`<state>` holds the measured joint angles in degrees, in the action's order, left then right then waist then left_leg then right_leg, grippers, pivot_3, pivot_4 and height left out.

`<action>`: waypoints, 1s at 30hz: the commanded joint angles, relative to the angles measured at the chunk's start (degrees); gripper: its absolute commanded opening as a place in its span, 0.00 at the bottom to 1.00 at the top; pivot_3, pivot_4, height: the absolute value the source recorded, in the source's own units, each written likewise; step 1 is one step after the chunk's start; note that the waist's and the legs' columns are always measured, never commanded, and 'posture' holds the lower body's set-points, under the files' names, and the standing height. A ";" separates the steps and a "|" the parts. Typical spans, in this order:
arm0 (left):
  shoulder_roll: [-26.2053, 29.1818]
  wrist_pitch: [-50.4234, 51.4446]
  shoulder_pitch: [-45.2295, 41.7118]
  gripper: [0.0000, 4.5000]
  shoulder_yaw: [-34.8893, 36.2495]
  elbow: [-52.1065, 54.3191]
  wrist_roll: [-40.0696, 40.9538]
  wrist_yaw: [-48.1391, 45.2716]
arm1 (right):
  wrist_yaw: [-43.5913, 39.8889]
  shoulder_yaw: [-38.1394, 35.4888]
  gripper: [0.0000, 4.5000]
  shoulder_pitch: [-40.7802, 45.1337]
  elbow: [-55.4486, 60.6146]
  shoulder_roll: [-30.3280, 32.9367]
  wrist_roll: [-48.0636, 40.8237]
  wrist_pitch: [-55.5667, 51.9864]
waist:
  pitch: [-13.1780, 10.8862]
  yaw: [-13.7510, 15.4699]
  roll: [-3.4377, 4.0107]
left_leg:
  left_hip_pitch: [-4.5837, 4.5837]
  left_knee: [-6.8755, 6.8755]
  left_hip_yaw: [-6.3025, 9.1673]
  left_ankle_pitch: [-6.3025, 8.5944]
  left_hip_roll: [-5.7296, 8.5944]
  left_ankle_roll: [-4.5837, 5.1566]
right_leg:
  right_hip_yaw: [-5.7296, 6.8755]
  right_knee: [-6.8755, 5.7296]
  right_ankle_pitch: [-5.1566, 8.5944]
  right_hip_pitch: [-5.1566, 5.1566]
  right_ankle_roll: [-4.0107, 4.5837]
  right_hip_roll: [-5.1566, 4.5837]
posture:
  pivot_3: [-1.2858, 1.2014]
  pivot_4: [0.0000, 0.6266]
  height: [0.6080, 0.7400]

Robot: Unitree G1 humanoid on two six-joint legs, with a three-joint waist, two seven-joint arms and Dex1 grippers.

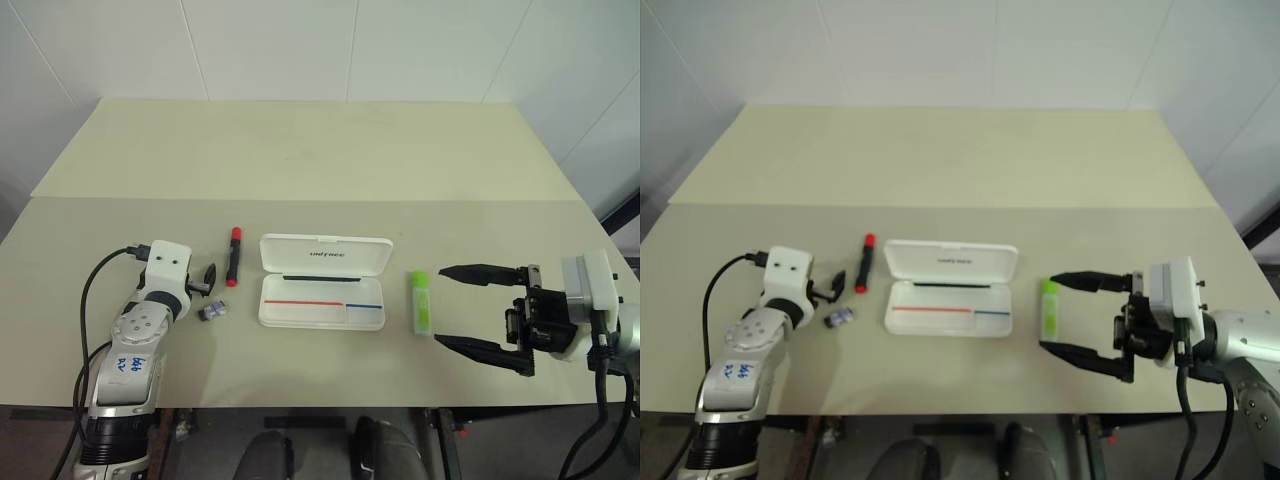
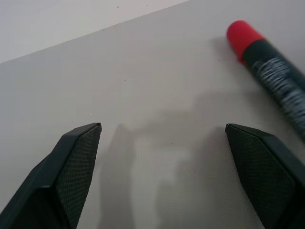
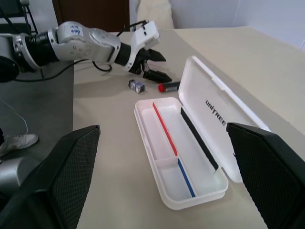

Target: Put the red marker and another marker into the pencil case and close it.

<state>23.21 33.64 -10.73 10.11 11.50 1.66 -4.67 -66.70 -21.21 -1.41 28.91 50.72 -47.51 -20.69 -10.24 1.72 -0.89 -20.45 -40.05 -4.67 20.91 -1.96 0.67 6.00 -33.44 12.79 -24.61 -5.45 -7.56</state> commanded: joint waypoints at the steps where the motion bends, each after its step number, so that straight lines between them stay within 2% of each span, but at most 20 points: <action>1: -0.32 -1.36 -1.04 0.99 -1.80 -1.53 -1.98 0.37 | 0.77 -3.82 1.00 1.40 0.51 1.77 -2.03 -1.54 | 0.00 0.09 0.00 | 0.01 0.00 0.00 0.00 0.02 0.01 | 0.00 0.00 0.00 0.00 0.00 -0.02 | 0.52 0.24 1.00; 6: -0.10 -4.49 -1.73 0.99 -2.67 -0.66 -1.05 -2.89 | 3.87 -3.25 1.00 2.42 2.40 0.91 -2.31 -2.97 | -0.01 0.72 0.02 | 0.04 0.00 0.02 -0.02 0.03 0.02 | 0.00 -0.05 0.00 0.00 0.00 -0.05 | 0.52 0.24 1.00; 10: 1.32 -2.63 -2.05 0.99 -1.46 0.16 -1.56 -3.62 | 5.01 -3.18 1.00 1.74 3.47 0.73 -2.06 -3.47 | -0.01 0.93 0.02 | 0.00 0.02 0.01 0.01 0.01 0.02 | 0.01 0.00 0.01 -0.03 0.02 -0.03 | 0.52 0.24 1.00; 15: 2.22 -2.96 -6.92 0.99 -0.54 -0.39 -0.72 -4.57 | 6.36 -3.24 1.00 1.41 4.36 0.61 -2.07 -4.04 | -0.02 1.21 -0.01 | -0.12 0.02 0.01 0.03 0.03 0.04 | 0.05 0.01 0.01 -0.10 0.01 0.00 | 0.52 0.24 1.00; 20: -0.26 -1.31 -12.33 0.99 -2.30 -0.45 0.98 -5.35 | 7.99 -3.35 1.00 1.09 5.54 0.47 -2.36 -4.74 | -0.02 1.23 -0.01 | -0.17 0.02 0.01 0.04 0.09 0.08 | 0.06 -0.01 -0.05 -0.06 -0.09 0.00 | 0.52 0.24 1.00; 30: -4.53 0.33 -15.01 0.99 -6.30 -3.31 1.13 -5.66 | 9.55 -5.06 1.00 -1.21 7.28 0.28 -2.66 -5.30 | -0.04 1.15 -0.04 | -0.23 0.02 -0.14 -0.01 0.22 -0.08 | 0.07 0.15 -0.06 -0.08 -0.12 0.11 | 0.52 0.24 1.00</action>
<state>18.79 34.25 -24.32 3.71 7.65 2.52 -10.32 -57.51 -23.39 -2.54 34.12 51.18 -48.73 -26.30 -10.28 2.86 -0.93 -20.68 -40.04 -4.80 20.90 -1.74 0.61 6.07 -33.29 12.73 -24.68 -5.56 -7.44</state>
